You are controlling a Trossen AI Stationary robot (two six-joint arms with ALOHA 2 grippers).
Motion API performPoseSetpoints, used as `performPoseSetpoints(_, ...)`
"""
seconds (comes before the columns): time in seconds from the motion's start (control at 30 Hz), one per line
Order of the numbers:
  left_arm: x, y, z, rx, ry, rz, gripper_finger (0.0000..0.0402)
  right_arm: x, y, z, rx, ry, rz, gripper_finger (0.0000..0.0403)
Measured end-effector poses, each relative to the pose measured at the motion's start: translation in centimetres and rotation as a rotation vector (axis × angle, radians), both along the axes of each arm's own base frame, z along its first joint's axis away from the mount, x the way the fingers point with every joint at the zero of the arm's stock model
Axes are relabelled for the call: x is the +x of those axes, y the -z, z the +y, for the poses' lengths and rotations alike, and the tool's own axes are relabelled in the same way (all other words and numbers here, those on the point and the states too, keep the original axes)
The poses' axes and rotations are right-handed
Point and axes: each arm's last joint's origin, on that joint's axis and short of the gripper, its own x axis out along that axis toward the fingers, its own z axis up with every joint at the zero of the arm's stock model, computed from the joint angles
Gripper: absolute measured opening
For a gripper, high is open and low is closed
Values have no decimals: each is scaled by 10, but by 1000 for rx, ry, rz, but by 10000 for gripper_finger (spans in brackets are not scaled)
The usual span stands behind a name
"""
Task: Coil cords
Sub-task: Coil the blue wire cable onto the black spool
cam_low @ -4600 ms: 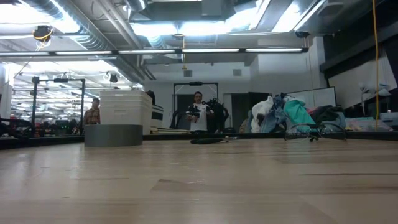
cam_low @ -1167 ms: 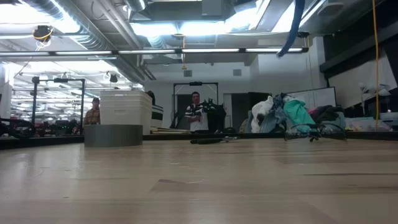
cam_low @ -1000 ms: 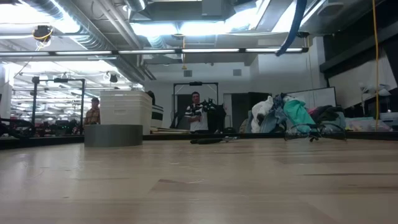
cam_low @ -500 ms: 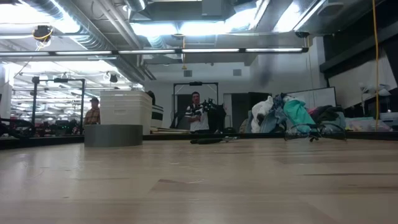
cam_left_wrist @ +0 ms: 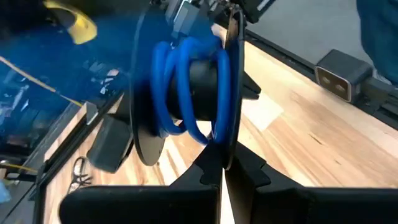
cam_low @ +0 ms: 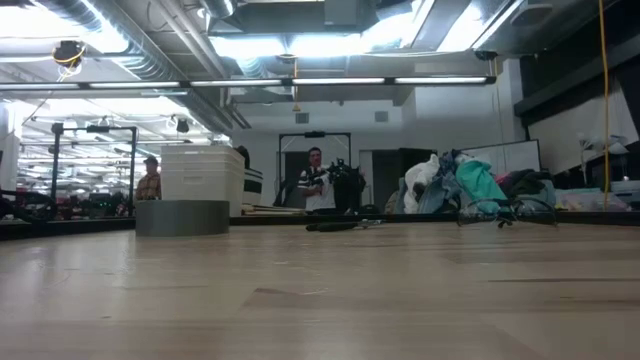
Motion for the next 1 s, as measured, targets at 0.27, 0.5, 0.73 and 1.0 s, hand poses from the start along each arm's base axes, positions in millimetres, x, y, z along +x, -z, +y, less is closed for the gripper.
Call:
performPoseSetpoints(0.27,-6,-7,-3,-20,7,-17,0,-35,-36,9,-17,11,-1,12)
performPoseSetpoints(0.5,-9,-9,-9,-55,33,-35,0,-79,-82,27,-79,34,-196,23)
performPoseSetpoints(0.73,-7,-18,-17,-155,149,-82,0,-93,-90,35,-294,19,-369,28)
performPoseSetpoints(1.0,-14,-30,-34,-272,337,-152,0,-60,-50,10,-440,88,-502,94)
